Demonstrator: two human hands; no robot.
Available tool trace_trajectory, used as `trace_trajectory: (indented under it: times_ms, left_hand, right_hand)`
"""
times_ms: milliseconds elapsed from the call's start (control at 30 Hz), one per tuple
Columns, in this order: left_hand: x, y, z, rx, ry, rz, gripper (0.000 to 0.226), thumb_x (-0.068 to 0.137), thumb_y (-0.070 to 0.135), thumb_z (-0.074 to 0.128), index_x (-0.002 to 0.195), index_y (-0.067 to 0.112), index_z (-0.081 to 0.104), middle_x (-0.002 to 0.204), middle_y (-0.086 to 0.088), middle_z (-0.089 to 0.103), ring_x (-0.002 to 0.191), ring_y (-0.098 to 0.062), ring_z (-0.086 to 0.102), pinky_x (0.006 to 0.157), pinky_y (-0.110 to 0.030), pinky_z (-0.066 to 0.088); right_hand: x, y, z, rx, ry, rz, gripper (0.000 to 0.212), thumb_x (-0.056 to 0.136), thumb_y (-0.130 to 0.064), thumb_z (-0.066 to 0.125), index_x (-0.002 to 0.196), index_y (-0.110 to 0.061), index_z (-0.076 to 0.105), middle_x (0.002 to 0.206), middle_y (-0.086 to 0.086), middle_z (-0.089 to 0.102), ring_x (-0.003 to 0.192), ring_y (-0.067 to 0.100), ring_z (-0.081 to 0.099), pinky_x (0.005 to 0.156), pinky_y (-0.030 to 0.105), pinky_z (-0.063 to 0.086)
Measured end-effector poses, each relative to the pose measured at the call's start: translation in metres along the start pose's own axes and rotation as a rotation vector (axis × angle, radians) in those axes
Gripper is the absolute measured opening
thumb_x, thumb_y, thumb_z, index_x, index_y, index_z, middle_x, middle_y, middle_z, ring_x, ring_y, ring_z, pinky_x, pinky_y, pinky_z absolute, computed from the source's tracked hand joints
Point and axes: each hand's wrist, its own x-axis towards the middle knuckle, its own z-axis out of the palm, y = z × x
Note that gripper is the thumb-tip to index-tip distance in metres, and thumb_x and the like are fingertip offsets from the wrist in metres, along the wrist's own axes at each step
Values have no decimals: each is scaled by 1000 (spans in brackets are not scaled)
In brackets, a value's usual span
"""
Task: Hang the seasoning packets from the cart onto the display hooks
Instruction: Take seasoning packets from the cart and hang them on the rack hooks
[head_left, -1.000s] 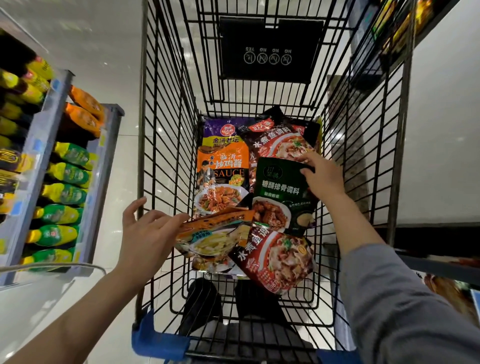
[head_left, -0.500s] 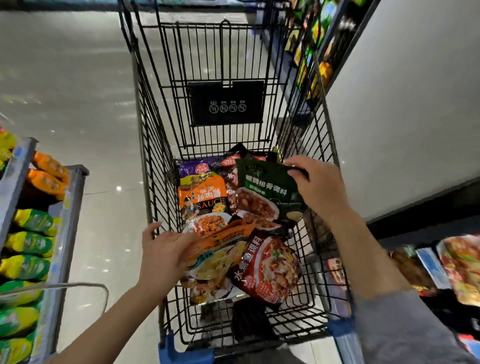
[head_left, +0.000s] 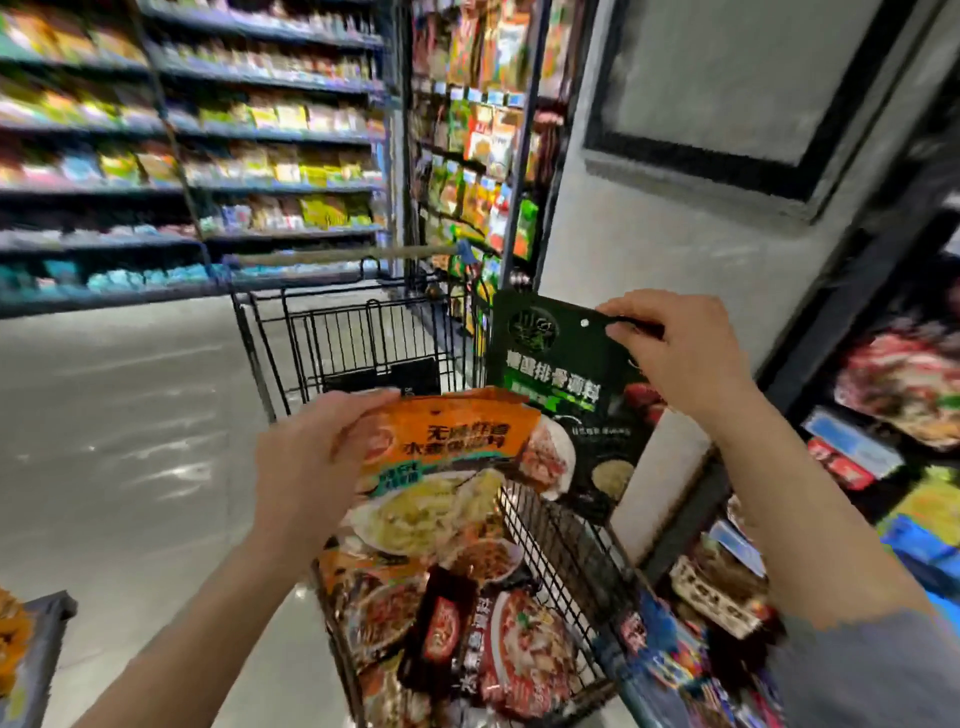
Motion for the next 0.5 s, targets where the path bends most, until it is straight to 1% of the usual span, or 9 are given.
trace_trajectory:
  times_ms: [67, 100, 167, 200, 267, 333, 367, 400, 500]
  left_hand:
    - [10, 11, -12, -21, 5, 23, 29, 89, 8, 63, 107, 30, 69, 87, 14, 66, 73, -10, 65, 62, -28, 51]
    - [15, 17, -18, -3, 10, 48, 30, 89, 7, 62, 108, 30, 68, 88, 14, 64, 73, -11, 63, 61, -22, 49]
    - [20, 29, -25, 33, 26, 96, 29, 89, 7, 62, 107, 29, 69, 88, 13, 62, 73, -8, 56, 63, -9, 42]
    - [22, 36, -27, 27, 20, 111, 29, 89, 6, 62, 107, 28, 69, 89, 14, 61, 74, -6, 54, 63, -7, 41]
    - [24, 50, -26, 3, -35, 145, 29, 88, 5, 62, 106, 27, 71, 89, 15, 62, 75, -3, 54, 63, -8, 42]
    - [23, 66, -20, -33, -114, 170, 30, 87, 5, 63, 105, 28, 71, 89, 16, 63, 79, -4, 57, 65, -19, 46]
    - [22, 76, -15, -52, -150, 176, 30, 87, 6, 63, 105, 28, 71, 91, 14, 64, 80, -4, 57, 65, -22, 47]
    - [20, 86, -9, -70, -181, 177, 30, 87, 6, 64, 106, 27, 71, 93, 11, 65, 80, -2, 57, 64, -21, 45]
    - [16, 117, 15, -130, -240, 195, 32, 85, 7, 67, 105, 32, 70, 89, 14, 65, 77, 5, 56, 62, -14, 39]
  right_hand:
    - [-10, -5, -21, -17, 22, 18, 22, 87, -8, 64, 105, -16, 72, 107, -2, 69, 103, 14, 61, 96, 23, 44]
    - [-16, -8, -31, -40, 28, 31, 22, 87, -9, 64, 107, -16, 72, 108, -2, 68, 104, 14, 60, 96, 27, 43]
    - [-30, -11, -50, -109, 30, 31, 22, 88, -10, 62, 107, -16, 71, 105, -5, 68, 102, 14, 59, 87, 25, 42]
    - [-37, -11, -59, -142, 30, 24, 22, 88, -9, 62, 107, -16, 72, 102, -6, 68, 101, 15, 60, 83, 24, 41]
    - [-52, -8, -75, -191, 44, 32, 22, 88, -8, 62, 106, -16, 72, 101, -4, 70, 100, 18, 62, 84, 28, 45]
    - [-65, -1, -90, -222, 63, 64, 22, 87, -9, 64, 106, -18, 73, 103, -1, 72, 101, 20, 63, 87, 36, 49]
    - [-72, 4, -98, -234, 60, 73, 22, 87, -10, 64, 106, -18, 73, 103, 0, 72, 100, 20, 63, 87, 36, 49]
    - [-79, 9, -106, -245, 54, 76, 22, 87, -9, 65, 105, -18, 73, 102, 0, 72, 99, 19, 64, 85, 33, 48]
    - [-100, 29, -135, -276, 80, 85, 22, 84, -7, 67, 102, -16, 74, 100, -1, 73, 95, 17, 64, 81, 23, 42]
